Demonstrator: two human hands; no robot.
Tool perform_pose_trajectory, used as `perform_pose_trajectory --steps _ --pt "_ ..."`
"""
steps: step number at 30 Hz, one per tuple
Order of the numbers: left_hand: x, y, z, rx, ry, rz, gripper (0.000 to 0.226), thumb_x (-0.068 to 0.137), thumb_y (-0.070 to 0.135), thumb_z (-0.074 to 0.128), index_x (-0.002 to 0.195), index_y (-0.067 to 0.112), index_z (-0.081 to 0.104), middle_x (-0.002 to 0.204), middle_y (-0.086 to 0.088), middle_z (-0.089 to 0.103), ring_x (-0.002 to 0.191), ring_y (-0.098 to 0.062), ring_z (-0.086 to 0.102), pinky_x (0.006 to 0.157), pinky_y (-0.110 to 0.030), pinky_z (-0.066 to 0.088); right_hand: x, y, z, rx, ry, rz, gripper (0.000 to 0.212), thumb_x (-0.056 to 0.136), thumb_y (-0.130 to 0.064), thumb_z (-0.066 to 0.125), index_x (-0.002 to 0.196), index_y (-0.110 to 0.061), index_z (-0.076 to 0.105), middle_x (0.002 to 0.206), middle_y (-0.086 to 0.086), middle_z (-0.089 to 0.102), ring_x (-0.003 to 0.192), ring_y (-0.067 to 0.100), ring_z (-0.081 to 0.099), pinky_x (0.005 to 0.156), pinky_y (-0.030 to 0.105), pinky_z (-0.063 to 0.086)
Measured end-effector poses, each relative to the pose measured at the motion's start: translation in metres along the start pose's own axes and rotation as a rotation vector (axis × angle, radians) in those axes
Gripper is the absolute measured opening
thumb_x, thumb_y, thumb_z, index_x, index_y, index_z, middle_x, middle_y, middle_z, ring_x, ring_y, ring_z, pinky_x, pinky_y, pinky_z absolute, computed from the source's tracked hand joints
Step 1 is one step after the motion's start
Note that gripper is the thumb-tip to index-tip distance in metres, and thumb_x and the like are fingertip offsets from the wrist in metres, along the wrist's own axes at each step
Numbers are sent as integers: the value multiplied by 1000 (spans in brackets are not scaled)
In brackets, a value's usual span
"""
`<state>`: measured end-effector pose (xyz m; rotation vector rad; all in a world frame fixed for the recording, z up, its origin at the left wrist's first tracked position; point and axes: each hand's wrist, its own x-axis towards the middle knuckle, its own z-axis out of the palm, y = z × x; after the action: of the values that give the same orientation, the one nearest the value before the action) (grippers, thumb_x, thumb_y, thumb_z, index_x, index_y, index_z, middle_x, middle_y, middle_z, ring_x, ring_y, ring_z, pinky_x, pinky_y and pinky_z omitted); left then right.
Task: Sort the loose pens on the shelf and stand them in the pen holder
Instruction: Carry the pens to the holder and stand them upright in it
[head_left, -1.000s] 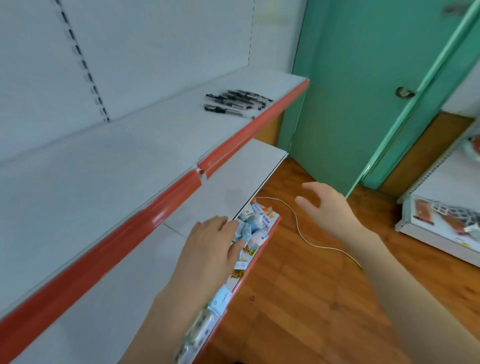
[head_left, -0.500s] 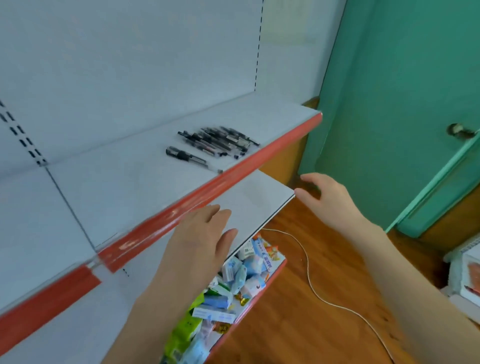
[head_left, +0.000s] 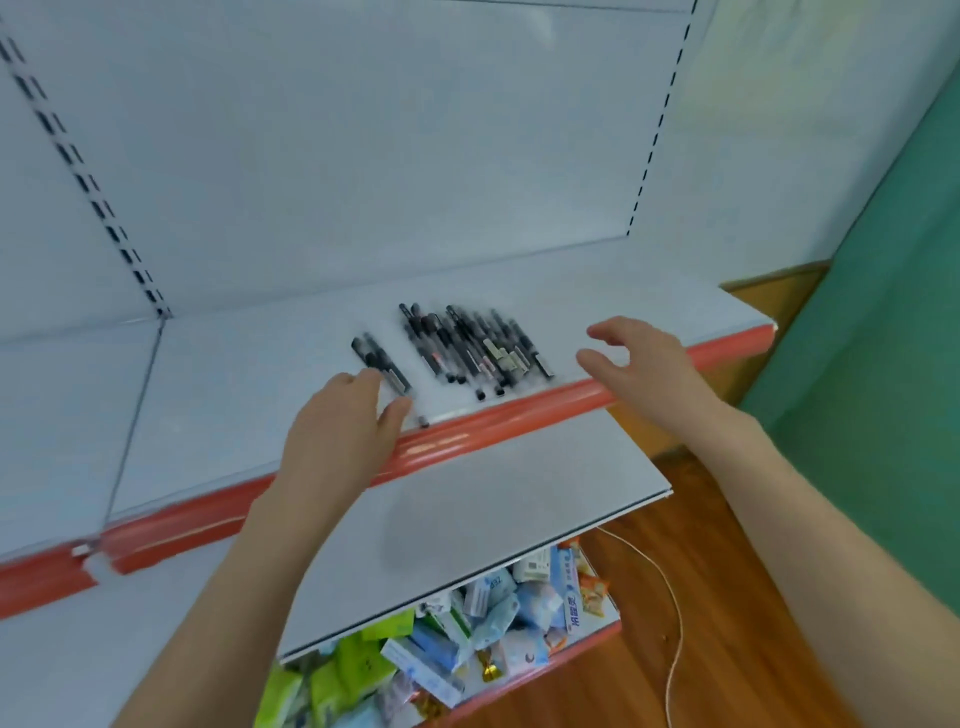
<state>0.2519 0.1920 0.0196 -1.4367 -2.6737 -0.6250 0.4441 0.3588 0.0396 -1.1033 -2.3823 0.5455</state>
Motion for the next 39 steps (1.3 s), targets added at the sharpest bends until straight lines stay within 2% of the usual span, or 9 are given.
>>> perform_pose_trajectory --steps 6,11,15,19,21,24,26,29,39 --pt "54 17 21 7 -57 -89 44 91 49 43 83 6 45 86 -15 54 86 -30 54 67 -32 36 53 -5 36 -60 -145 -4 33 91 -27 53 112 -3 59 113 14 63 105 27 57 91 33 43" --pt "84 37 31 120 -103 -78 47 89 56 40 87 9 42 104 -15 55 100 -30 50 85 -35 40 85 -6 52 -175 -209 12 37 89 -34 54 107 -2 59 106 14 64 98 31 59 84 40 49" --pt "96 41 31 179 -154 -107 58 90 54 42 117 3 45 118 -18 50 112 -31 44 94 -35 36 102 -3 53 -172 -248 15 41 86 -32 58 104 5 63 105 21 66 98 34 62 84 41 50" --pt "104 46 28 82 -197 -158 47 88 48 50 110 6 45 113 -16 50 104 -29 44 87 -33 36 119 4 52 -185 -317 13 32 82 -27 59 83 5 64 78 23 62 77 33 62 63 32 43" --pt "107 48 31 38 -194 -181 37 87 42 53 98 8 42 108 -14 49 93 -25 40 80 -30 33 126 8 53 -204 -341 9 29 80 -25 60 83 4 64 70 17 55 67 27 56 61 29 37" --pt "112 51 38 1 -152 -221 40 85 36 55 107 4 45 111 -16 47 97 -27 42 79 -28 33 138 12 50 -218 -376 -8 29 79 -24 62 79 5 64 67 21 61 61 26 55 59 31 42" --pt "114 53 42 15 -145 -234 40 88 33 53 112 2 45 114 -17 47 103 -30 46 81 -30 36 144 15 48 -217 -405 -21 36 79 -24 63 52 -6 48 46 10 46 48 22 40 51 27 30" --pt "116 57 45 -9 -140 -294 35 91 29 52 111 2 45 115 -18 47 101 -32 50 76 -29 36 151 24 46 -171 -468 -57 53 78 -23 65 45 -18 24 30 -6 17 42 17 21 50 27 18" --pt "114 72 46 133 -105 -332 22 92 13 48 109 -1 45 100 -15 52 101 -30 55 69 -28 35 157 39 44 -47 -450 -155 40 79 -22 62 51 -13 35 49 6 33 48 19 34 52 26 27"
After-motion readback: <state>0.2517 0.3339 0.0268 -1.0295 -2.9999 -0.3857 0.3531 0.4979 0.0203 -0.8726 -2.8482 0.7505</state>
